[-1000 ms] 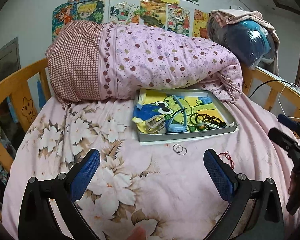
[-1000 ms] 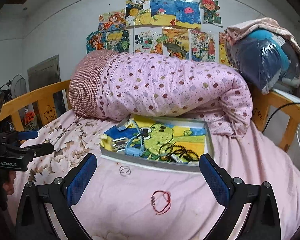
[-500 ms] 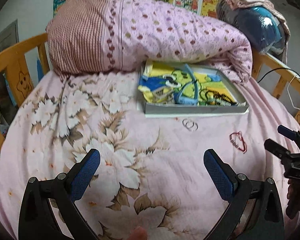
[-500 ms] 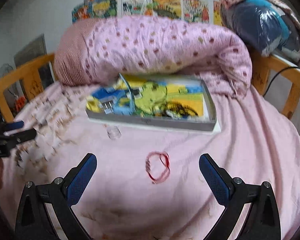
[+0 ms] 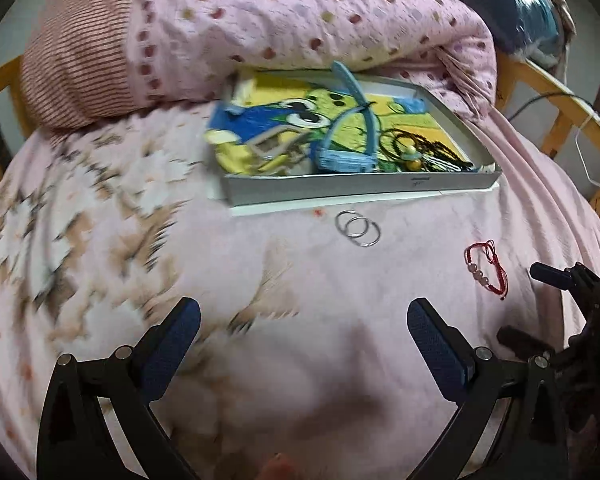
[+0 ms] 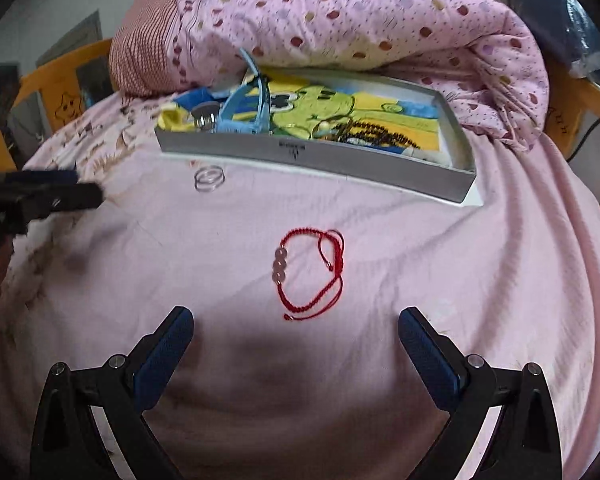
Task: Organize jewelry
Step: 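Lift both grippers away and move them toward the remaining jewelry, then grasp the silver hoop earrings with left while right grasps the red cord bracelet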
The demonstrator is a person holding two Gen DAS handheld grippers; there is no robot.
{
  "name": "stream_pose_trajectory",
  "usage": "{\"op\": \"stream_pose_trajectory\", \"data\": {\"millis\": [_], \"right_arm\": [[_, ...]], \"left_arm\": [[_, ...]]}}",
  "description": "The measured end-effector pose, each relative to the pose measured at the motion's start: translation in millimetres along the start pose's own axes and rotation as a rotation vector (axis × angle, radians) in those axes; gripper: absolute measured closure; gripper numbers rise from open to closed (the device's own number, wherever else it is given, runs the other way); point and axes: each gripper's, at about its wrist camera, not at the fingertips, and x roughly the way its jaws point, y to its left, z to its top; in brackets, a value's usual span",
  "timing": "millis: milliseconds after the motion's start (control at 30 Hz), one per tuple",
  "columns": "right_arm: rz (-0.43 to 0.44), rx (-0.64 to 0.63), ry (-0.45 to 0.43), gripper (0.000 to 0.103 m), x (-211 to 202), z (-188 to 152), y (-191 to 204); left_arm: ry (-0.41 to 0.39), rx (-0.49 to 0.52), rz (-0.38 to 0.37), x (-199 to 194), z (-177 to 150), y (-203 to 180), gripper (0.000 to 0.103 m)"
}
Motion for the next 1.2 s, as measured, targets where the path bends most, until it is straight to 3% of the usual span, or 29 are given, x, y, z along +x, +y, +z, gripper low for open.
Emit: {"op": "stream_pose_trajectory", "data": {"millis": [333, 500, 733, 900, 1067, 1200], "right_arm": [[0.037, 0.005, 0.018, 0.001, 16, 3, -14], [0.055, -0.026, 0.018, 0.019, 27, 15, -12], [0.062, 0.003, 0.014, 0.030, 32, 18, -18], [0.047, 0.008, 0.014, 0.032, 33, 20, -17], [0.042, 0.011, 0.012, 0.035, 35, 22, -15], [0.030, 0.018, 0.005, 0.042, 34, 22, -16]], "left_arm": [[0.016, 0.088, -0.043, 43, 27, -16, 0.002], [0.022, 0.094, -0.066, 57, 37, -20, 0.002], [0.061, 0.150, -0.050, 78, 38, -27, 0.002], [0.056, 0.135, -0.020, 83, 36, -25, 0.013], [0.041, 0.114, 0.005, 85, 44, -24, 0.036], [0.036, 0.114, 0.007, 86, 45, -24, 0.040]]}}
